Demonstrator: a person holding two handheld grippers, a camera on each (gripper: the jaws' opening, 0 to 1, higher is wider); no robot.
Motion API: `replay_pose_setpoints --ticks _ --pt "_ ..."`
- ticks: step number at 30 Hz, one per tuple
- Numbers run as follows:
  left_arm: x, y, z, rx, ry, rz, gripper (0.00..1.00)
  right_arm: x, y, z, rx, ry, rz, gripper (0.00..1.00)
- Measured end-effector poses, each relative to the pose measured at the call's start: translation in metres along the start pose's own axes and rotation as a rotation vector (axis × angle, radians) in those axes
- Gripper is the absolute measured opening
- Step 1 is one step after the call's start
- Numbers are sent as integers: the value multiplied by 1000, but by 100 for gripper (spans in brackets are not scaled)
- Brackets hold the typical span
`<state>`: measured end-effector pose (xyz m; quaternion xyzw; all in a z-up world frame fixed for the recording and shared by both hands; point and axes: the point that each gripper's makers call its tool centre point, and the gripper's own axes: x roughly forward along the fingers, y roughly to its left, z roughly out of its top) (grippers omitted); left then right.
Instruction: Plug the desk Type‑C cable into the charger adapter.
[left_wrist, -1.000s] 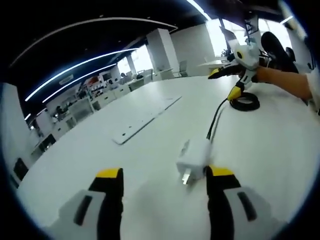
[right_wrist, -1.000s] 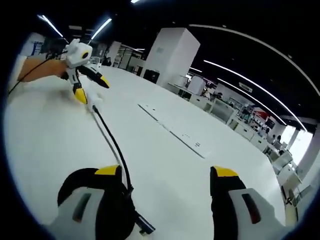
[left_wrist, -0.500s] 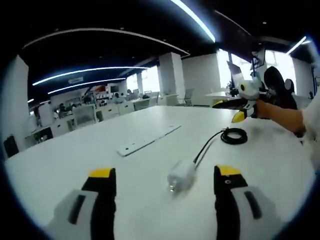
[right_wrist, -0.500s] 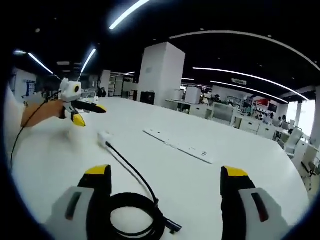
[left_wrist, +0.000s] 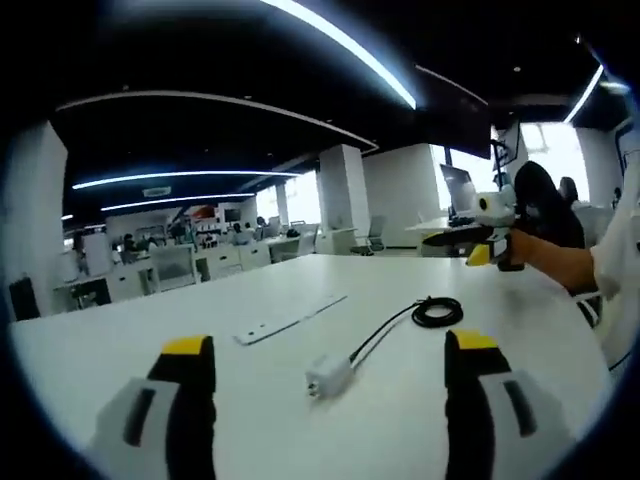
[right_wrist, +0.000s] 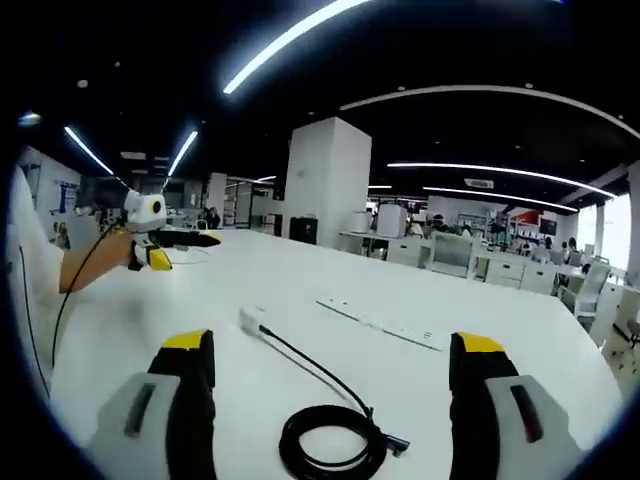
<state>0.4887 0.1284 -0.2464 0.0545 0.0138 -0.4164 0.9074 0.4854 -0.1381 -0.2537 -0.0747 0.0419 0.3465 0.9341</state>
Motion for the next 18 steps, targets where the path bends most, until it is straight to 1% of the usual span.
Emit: replay_pose_setpoints --ticks 1,2,5,9,12,15,18 --pt "-3 -1 -1 10 -1 -1 99 -2 7 1 -8 -3 8 100" --pt "-5 -2 -1 13 -2 0 100 -3 8 2 -8 -4 9 100" --pt "-12 -5 1 -1 -14 -1 100 -9 19 8 -4 -28 17 100" --pt "-22 -12 7 -5 -41 2 100 -17 29 12 -2 -48 13 100" --pt "-30 -19 8 8 -48 9 100 -24 35 14 0 -70 5 100" --pt "-36 -26 9 23 -56 13 100 -26 39 14 8 -87 0 100" --pt "-37 -30 6 34 -53 14 100 -27 43 10 22 -86 4 100"
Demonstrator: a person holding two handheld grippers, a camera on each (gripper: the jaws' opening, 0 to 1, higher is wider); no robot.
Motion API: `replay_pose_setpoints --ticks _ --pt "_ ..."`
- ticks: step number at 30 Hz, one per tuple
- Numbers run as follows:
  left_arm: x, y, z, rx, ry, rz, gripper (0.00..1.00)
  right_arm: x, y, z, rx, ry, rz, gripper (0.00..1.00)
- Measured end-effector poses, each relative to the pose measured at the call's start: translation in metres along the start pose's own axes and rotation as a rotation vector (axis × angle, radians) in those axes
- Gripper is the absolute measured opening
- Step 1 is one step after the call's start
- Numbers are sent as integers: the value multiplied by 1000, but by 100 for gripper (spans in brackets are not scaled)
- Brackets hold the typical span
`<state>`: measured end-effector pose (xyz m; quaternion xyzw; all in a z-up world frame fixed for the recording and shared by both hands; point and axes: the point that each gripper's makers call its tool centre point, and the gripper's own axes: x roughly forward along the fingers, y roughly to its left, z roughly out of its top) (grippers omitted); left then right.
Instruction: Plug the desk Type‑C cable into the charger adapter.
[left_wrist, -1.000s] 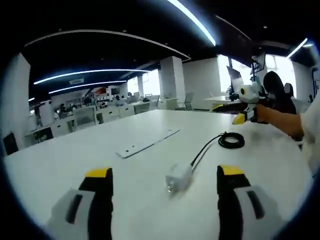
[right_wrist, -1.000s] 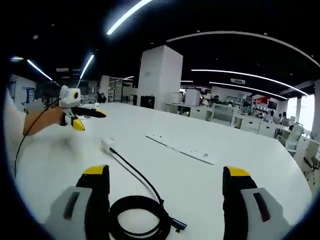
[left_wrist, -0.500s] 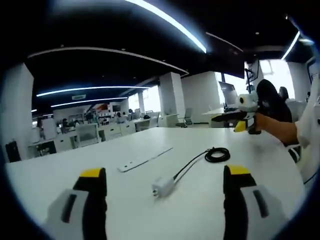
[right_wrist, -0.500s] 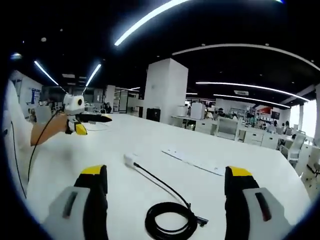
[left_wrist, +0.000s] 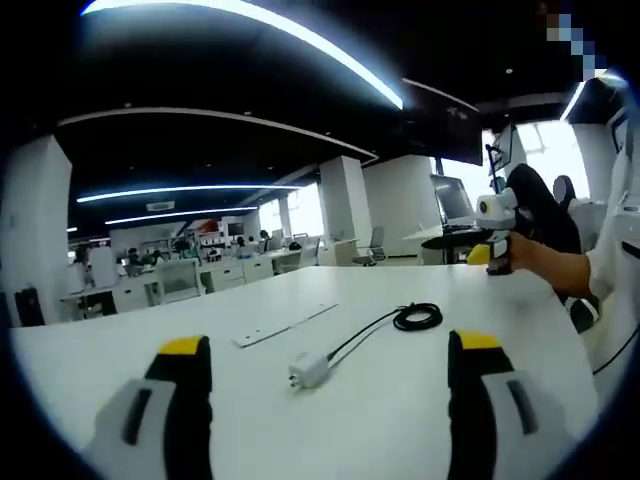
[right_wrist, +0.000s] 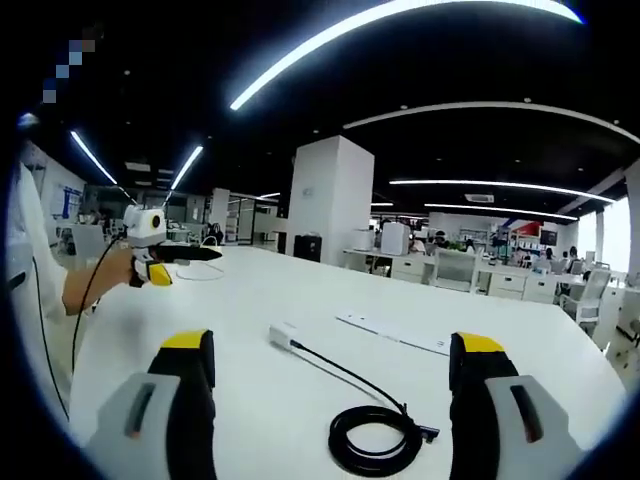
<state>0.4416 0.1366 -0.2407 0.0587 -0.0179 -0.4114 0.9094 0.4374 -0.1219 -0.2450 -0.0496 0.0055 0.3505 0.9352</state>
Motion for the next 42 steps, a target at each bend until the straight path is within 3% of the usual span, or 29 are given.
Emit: replay_pose_setpoints --ticks 21,30,42 --pt "-32 -23 -11 -21 -21 38 100 -35 28 -21 40 -20 -34 100" --pt "-42 -36 -20 -6 -25 24 100 -49 37 -28 27 -28 -46 100" --pt "-56 -54 -12 20 -51 24 100 -67 53 -18 32 -95 -55 100"
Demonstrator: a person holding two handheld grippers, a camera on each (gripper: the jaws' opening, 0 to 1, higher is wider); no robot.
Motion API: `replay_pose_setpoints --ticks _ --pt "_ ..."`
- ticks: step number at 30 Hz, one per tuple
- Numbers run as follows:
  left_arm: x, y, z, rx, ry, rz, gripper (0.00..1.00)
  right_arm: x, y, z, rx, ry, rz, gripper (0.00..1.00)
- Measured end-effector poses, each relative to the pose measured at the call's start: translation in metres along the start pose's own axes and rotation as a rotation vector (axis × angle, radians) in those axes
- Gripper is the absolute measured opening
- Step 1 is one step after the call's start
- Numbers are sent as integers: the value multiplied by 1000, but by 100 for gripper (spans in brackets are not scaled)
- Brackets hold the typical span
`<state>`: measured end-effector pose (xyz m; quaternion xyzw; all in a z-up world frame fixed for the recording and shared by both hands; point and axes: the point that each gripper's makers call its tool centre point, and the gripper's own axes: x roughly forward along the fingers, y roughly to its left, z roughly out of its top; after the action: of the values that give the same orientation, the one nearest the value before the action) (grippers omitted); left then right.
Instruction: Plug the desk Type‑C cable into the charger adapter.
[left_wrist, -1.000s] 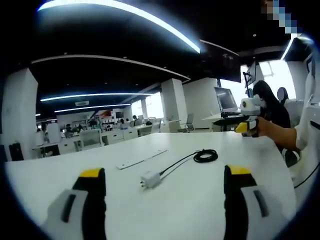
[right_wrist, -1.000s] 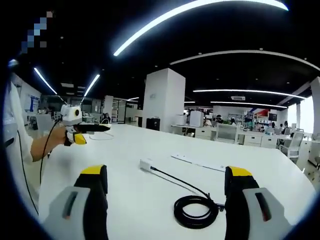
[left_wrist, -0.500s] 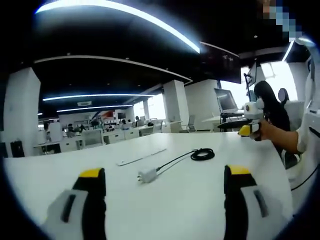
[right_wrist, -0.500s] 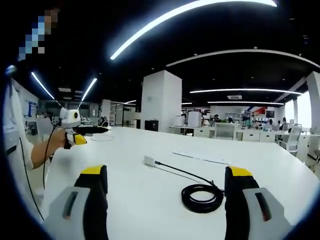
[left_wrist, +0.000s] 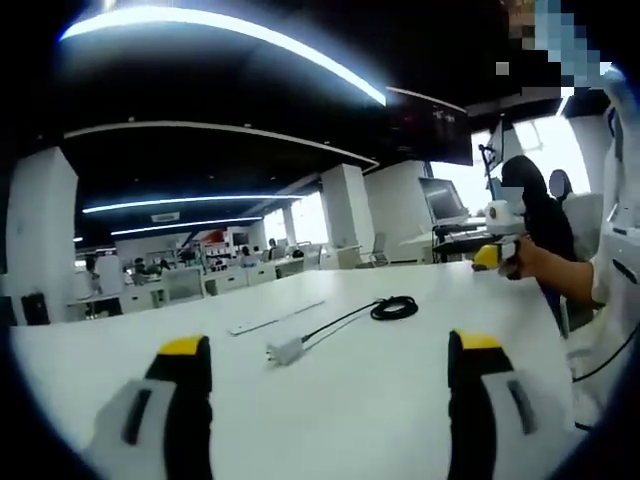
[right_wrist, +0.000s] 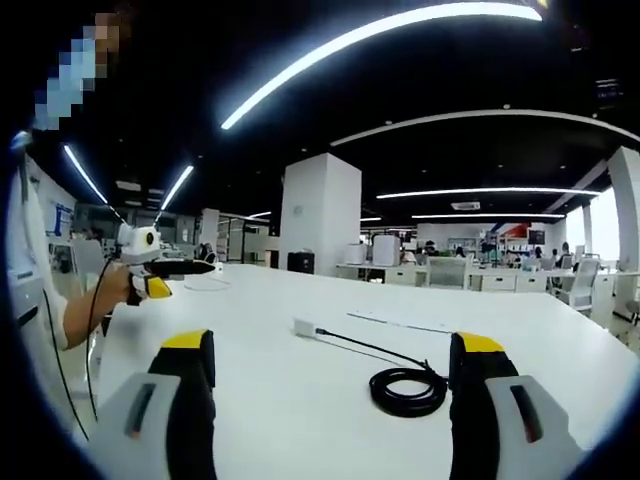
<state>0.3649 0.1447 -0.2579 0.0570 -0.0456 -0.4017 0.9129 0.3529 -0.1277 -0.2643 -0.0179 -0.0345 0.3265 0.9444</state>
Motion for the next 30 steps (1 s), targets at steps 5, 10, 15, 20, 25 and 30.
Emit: replay_pose_setpoints --ticks 5,10,15,20,25,30 --pt "-5 -10 -1 0 -4 -7 100 -7 9 0 0 -19 0 100" --pt "-8 -18 -9 -23 -6 -19 99 -11 16 -8 4 -23 4 100" --pt "-9 -24 -15 -36 -8 -32 98 -11 18 -16 3 -19 12 100" --pt "-11 -28 -17 -43 -13 -35 98 -16 21 -16 8 -39 12 99" --pt "-15 -32 -16 -29 -13 -37 98 -21 26 -17 16 -52 17 99" --pt "-20 -39 -13 -18 -22 -48 99 -27 33 -16 -2 -57 19 99"
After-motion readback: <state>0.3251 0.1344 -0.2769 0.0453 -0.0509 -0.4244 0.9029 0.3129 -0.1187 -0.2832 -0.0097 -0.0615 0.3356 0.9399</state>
